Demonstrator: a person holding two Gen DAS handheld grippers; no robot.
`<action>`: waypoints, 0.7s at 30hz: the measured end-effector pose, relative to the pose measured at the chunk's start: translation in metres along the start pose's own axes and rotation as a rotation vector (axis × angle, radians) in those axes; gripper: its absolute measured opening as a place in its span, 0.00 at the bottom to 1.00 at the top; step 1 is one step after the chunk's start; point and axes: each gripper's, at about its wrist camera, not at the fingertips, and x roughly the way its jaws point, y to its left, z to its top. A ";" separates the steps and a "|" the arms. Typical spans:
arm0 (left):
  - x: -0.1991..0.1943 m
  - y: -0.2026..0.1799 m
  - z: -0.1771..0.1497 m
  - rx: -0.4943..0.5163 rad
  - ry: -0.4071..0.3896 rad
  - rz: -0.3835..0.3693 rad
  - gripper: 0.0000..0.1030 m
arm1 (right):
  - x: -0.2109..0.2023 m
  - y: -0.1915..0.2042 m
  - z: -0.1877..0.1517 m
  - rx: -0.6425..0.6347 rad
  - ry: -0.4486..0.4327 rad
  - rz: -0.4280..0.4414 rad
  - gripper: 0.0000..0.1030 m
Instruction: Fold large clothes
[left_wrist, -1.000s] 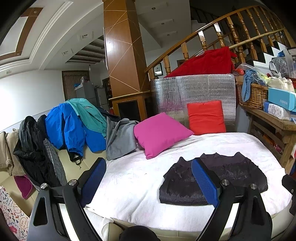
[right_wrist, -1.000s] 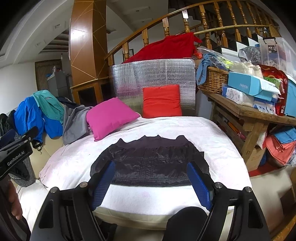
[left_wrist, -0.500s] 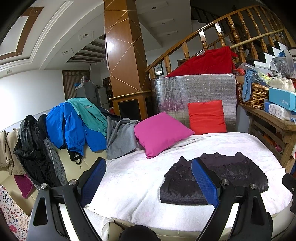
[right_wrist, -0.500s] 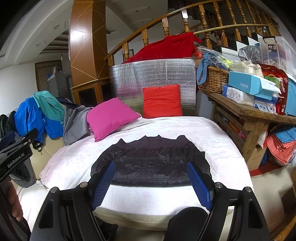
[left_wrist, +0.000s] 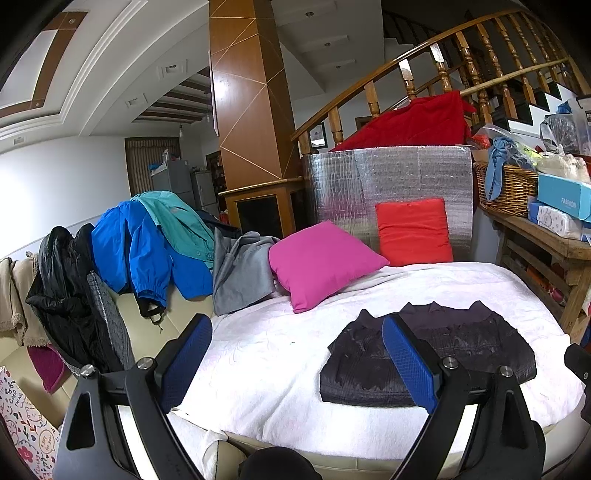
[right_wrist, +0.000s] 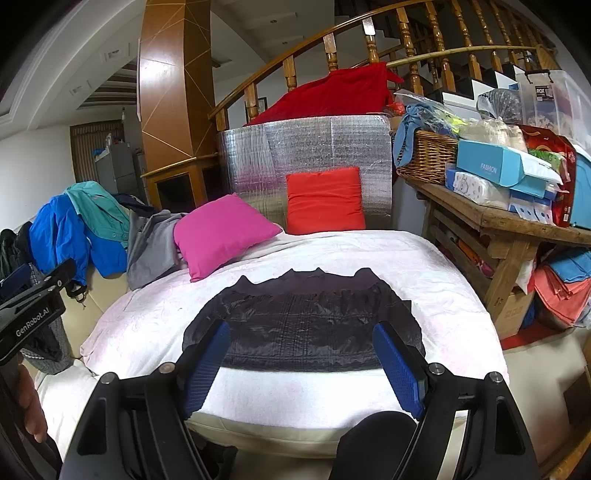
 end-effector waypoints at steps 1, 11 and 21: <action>0.000 0.000 0.000 -0.001 0.000 0.001 0.91 | 0.000 0.000 0.000 0.001 0.000 0.000 0.80; 0.001 0.001 0.000 -0.003 -0.002 0.001 0.91 | -0.001 0.004 0.001 -0.005 -0.016 -0.005 0.80; 0.000 0.001 -0.004 -0.013 0.003 0.013 0.91 | 0.003 0.008 -0.001 -0.005 -0.016 -0.033 0.80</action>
